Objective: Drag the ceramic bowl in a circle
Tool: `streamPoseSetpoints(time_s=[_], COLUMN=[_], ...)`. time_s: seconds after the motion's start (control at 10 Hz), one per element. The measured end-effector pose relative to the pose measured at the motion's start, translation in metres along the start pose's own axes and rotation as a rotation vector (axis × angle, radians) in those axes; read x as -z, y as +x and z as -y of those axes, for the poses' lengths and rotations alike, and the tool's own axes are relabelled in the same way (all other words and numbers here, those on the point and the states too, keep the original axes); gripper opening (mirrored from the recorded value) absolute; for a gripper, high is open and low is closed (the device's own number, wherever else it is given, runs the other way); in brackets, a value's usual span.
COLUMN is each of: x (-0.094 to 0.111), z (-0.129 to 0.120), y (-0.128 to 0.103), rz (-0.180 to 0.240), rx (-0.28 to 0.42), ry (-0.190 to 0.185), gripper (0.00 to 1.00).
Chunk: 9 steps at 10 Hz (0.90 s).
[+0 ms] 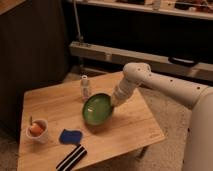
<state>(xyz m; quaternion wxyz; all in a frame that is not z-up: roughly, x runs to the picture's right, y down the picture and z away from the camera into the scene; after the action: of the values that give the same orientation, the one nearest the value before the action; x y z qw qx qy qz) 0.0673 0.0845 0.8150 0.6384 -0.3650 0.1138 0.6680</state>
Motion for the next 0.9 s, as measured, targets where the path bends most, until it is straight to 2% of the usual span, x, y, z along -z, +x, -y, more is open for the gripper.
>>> streamPoseSetpoints(time_s=[0.1,0.2,0.4,0.5,0.7,0.9], x=[-0.005,-0.015,-0.034,-0.038,-0.036,-0.020], z=[0.018,0.049,0.101,0.134,0.169,0.188], y=[0.002,0.006,0.015,0.022,0.030,0.046], rz=[-0.010,-0.023,-0.041,-0.046,-0.041,-0.010], rx=[-0.017,-0.051,-0.106,-0.146,-0.178,-0.156], ry=[0.022,0.049,0.071,0.089,0.121,0.179], gripper=[0.12,0.12,0.12,0.12,0.12,0.12])
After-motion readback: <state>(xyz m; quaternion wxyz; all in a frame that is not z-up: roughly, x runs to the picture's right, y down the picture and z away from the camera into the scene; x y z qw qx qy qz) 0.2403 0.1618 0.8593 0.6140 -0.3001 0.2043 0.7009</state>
